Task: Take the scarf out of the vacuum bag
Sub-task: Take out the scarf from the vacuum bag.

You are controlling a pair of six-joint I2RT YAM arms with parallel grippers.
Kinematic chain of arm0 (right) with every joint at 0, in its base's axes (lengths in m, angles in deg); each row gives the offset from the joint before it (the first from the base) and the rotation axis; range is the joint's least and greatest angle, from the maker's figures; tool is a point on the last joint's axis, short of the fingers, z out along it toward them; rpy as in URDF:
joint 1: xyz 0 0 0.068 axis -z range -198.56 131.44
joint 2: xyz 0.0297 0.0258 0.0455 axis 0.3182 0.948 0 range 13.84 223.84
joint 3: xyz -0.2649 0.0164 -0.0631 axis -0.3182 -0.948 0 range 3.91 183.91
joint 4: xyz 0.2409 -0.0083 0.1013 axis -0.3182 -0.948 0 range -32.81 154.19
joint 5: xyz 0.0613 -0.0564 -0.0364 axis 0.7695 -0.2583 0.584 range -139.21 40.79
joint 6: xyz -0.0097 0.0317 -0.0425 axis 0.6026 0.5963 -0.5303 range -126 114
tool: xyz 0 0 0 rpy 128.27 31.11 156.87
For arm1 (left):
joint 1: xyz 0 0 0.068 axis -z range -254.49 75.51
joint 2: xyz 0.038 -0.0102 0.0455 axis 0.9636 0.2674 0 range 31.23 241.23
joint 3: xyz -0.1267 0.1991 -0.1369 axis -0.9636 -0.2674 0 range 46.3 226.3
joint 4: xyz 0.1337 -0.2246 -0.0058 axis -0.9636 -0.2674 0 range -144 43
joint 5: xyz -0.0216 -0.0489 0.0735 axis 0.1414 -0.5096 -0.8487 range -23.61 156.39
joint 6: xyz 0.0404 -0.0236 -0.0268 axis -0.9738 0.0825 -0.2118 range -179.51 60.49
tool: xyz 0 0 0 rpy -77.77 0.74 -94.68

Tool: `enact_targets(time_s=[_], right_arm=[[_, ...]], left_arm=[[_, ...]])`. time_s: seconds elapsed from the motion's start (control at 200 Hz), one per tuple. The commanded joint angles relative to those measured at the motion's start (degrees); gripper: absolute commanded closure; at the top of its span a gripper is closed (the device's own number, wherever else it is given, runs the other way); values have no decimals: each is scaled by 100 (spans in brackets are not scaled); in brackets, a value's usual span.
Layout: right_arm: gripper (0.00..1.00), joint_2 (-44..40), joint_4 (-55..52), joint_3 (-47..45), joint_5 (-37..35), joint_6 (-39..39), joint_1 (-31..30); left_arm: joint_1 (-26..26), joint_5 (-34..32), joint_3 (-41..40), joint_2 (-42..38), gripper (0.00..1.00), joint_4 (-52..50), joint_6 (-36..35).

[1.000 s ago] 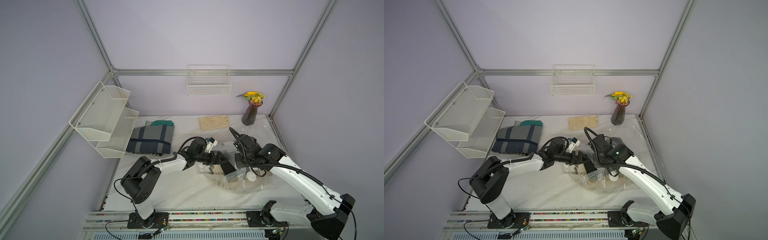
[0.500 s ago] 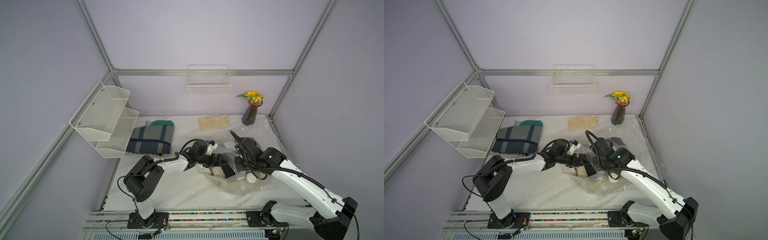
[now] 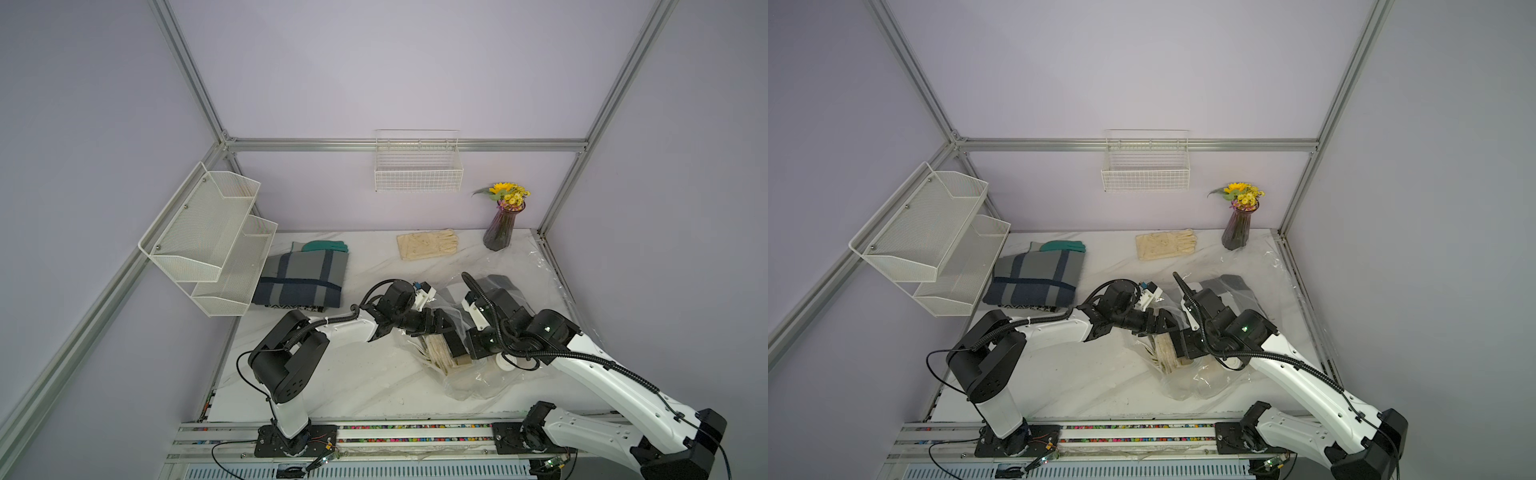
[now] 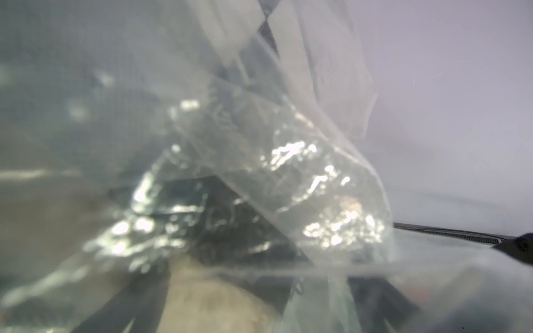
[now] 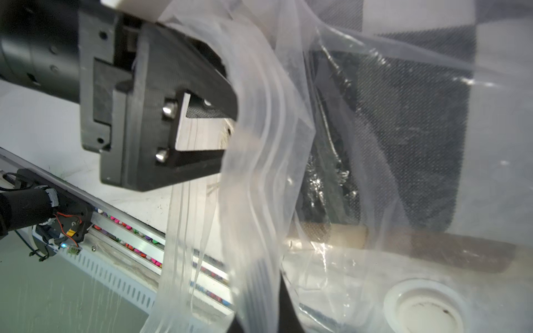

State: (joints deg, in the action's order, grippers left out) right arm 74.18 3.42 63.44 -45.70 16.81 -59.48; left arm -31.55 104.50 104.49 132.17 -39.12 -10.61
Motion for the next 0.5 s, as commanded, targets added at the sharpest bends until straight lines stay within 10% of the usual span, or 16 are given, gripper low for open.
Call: enact_targets(time_s=[0.0,0.495], right_arm=[[92,-119,-59,-90,322,10,-173],[92,57,-101,-143,50,129,-520]], left_arm=[[37,-46,152,-222,2,160,-30],[74,56,69,-462,2,478,163]])
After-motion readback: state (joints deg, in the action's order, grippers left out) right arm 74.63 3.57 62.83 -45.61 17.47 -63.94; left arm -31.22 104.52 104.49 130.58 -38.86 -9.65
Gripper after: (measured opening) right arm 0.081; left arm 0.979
